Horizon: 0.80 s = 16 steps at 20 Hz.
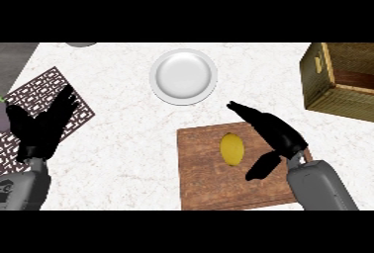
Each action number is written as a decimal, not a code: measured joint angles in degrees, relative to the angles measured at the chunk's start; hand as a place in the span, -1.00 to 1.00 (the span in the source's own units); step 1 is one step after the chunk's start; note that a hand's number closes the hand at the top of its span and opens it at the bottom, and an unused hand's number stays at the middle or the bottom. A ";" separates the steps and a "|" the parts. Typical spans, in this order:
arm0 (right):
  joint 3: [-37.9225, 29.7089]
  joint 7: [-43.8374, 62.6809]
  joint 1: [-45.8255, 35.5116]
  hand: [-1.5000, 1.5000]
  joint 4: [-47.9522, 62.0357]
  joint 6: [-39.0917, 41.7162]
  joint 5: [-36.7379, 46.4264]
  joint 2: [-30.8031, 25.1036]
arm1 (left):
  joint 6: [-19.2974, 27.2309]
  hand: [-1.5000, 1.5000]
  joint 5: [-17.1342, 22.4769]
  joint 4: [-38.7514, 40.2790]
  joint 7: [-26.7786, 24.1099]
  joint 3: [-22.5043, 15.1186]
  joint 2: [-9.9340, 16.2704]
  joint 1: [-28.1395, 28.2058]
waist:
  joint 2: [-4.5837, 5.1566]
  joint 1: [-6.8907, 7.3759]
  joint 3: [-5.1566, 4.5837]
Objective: Pick the lemon from the cutting board and place it in the basket
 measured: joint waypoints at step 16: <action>2.70 -2.23 3.01 -1.00 2.85 -3.95 11.13 4.69 | -1.18 0.00 -1.78 -0.94 2.68 2.19 -1.52 -1.56 | 0.00 0.02 -0.01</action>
